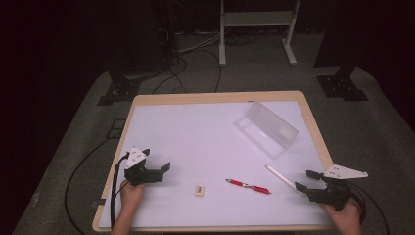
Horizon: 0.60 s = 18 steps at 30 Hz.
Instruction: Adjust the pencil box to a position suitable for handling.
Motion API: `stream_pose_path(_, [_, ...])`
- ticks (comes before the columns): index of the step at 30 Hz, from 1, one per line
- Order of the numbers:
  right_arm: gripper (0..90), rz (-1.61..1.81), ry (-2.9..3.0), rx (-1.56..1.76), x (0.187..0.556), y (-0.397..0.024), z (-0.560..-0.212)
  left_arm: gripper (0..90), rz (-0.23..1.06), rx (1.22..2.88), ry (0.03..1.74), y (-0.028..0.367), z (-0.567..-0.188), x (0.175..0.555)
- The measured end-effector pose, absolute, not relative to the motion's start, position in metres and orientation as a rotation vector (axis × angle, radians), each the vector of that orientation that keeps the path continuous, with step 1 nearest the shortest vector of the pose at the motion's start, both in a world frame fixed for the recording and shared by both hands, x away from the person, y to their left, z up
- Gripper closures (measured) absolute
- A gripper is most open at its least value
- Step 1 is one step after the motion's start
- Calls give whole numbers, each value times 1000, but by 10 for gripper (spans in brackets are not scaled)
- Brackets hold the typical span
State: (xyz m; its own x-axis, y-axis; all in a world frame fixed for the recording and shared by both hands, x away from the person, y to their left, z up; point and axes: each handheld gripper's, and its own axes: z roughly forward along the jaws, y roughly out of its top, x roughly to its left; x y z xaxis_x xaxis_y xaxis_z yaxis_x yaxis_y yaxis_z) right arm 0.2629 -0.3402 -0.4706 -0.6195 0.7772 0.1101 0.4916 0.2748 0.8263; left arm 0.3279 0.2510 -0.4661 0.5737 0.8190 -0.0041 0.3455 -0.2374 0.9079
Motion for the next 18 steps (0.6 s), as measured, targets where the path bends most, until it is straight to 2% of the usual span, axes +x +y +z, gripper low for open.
stream_pose_path(18, [292,1255,2296,1044,277,-313,-448,0,606,1831,954,251,-466,328])
